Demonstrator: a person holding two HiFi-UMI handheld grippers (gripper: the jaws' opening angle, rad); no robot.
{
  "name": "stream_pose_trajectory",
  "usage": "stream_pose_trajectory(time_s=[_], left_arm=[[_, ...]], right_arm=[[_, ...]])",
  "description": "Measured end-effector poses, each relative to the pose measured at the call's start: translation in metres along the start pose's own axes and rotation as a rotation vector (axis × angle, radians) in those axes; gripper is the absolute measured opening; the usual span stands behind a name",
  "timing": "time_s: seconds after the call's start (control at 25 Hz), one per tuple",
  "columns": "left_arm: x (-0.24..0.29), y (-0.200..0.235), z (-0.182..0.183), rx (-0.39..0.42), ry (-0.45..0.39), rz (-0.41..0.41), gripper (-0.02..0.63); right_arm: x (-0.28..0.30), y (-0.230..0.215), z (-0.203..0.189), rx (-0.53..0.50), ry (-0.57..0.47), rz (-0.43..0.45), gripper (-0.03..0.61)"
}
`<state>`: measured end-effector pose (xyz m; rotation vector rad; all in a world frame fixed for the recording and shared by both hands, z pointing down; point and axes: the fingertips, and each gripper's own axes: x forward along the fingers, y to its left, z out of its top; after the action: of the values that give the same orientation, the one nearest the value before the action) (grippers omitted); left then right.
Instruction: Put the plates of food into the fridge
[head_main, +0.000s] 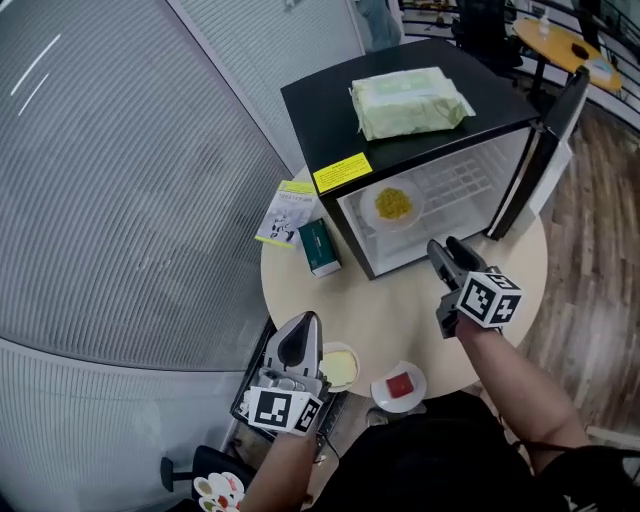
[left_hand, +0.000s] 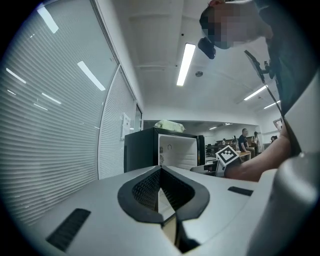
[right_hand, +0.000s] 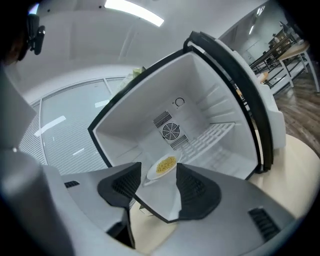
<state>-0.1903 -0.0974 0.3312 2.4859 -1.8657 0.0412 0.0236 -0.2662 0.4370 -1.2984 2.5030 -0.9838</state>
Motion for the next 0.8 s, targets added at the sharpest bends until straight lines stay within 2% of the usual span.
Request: stream_pose_trajectory(time_s=[0.28, 0.56, 0.8], left_arm=[[-0.047, 0.008, -0.004, 0.0, -0.002, -0.091, 0.003], [-0.08, 0.011, -0.01, 0.021, 0.016, -0.184, 0.003], [-0.103, -0.007, -0.021, 0.045, 0.027, -0.276, 0.003]], right_arm=[[-0.074, 0.021, -0.044, 0.083, -0.024, -0.057, 0.225], [-0.153, 0.026, -0.122, 0.163, -0.007, -0.168, 0.225], [-0.211, 0.025, -0.19, 0.256, -0.01, -0.238, 0.225]])
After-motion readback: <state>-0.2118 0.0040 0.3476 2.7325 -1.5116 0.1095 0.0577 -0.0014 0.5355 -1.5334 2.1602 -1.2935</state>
